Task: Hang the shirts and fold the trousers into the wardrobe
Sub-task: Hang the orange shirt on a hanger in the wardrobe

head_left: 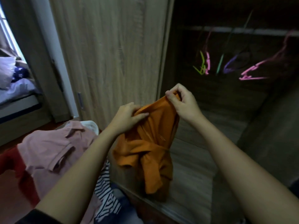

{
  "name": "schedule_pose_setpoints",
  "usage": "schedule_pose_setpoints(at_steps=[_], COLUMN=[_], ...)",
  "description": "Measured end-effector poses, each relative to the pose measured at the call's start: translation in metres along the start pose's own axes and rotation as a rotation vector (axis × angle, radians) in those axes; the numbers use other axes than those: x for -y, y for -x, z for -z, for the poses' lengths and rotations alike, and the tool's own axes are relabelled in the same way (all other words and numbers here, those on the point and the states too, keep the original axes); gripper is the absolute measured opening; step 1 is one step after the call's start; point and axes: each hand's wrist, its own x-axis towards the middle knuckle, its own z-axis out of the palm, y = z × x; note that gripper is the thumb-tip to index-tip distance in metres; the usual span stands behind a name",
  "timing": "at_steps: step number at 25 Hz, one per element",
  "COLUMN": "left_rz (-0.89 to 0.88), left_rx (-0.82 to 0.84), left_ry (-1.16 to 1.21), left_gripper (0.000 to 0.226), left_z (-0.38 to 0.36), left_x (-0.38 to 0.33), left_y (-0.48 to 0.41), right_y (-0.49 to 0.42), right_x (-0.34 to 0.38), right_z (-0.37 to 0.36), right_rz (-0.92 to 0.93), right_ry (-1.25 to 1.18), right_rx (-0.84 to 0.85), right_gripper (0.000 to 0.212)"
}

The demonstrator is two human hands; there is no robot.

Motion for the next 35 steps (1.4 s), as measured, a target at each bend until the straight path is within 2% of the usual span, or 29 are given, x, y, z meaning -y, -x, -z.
schedule_pose_setpoints(at_steps=[3,4,8,11,15,20,23,26,29,31,33,35], left_rz=[0.038,0.055,0.022,-0.024,-0.073,-0.177,-0.121,-0.091,-0.045,-0.003,0.014,0.066], left_rx=[0.306,0.353,0.376,0.419,0.394,0.398,0.466,0.303,0.360,0.347,0.324,0.328], left_ry=[0.031,0.025,0.071,0.077,0.391,0.302,0.162,0.077,0.265,0.199,0.094,0.272], left_gripper=[0.024,0.023,0.017,0.017,0.037,0.036,0.024,0.023,0.033,0.016,0.030,0.037], left_z=[-0.013,-0.017,-0.023,-0.031,-0.039,-0.055,-0.067,-0.083,-0.094,-0.102,-0.108,-0.102], left_x=[-0.015,-0.020,-0.060,-0.091,-0.130,-0.150,-0.155,-0.161,-0.167,-0.161,-0.146,-0.132], left_y=[0.004,0.005,0.000,0.001,0.003,0.000,-0.004,-0.004,-0.005,-0.006,-0.007,-0.007], right_y=[0.019,0.026,0.049,0.059,0.067,0.075,0.081,0.088,0.088,0.089,0.094,0.105], right_x=[0.000,-0.002,-0.016,-0.019,-0.015,-0.010,-0.005,-0.001,0.000,0.000,-0.004,-0.008], right_z=[0.033,0.043,0.084,0.109,0.148,0.171,0.174,0.174,0.181,0.188,0.201,0.217], right_rz=[-0.063,-0.097,-0.205,-0.240,-0.249,-0.254,-0.255,-0.241,-0.199,-0.158,-0.122,-0.102], right_ry=[-0.014,-0.033,-0.050,-0.023,-0.041,-0.047,-0.053,0.033,0.127,0.207,0.284,0.445], right_rx=[-0.026,-0.025,-0.046,-0.060,-0.093,0.023,0.120,0.201,0.077,-0.046,-0.189,-0.226], right_gripper=[0.016,0.016,0.016,0.007,0.026,0.039,0.050,0.054,0.051,0.045,0.041,0.030])
